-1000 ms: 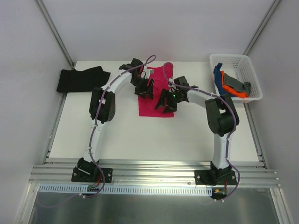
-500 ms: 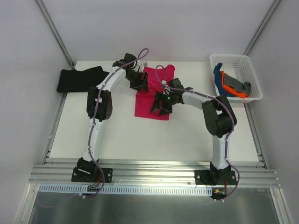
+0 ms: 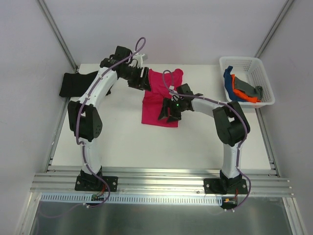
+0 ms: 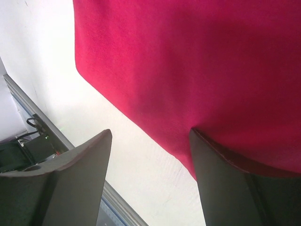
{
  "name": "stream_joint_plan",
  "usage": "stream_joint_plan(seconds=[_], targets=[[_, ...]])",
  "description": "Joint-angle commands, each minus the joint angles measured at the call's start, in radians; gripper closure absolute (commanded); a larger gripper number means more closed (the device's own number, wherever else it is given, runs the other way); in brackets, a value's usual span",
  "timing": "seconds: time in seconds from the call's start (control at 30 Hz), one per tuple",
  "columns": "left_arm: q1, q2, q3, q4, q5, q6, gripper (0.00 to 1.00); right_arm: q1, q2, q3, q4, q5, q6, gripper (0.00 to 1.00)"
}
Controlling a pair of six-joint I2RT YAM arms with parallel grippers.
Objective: Fold and stack the t-shirts
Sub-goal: Fold the tshirt
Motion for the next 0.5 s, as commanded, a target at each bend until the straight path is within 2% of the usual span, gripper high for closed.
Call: stream_joint_plan(seconds=[0.0,0.17,0.47], targets=[[0.004,0.025,-0.100,-0.037,0.061,-0.003,0.43,0.007,-0.006,-0.016,-0.053,0.054,-0.037,0.28],[-0.002,0.118,-0.128,-0.036,0.095,-0.007,0.44,0.009,0.011,-0.007,-0.050,0.053,-0.031,0.29],[0.000,0.338,0.094,-0.036,0.074,-0.002,0.44,0.010,0.008,-0.015,-0.061,0.057,-0.034,0.28]])
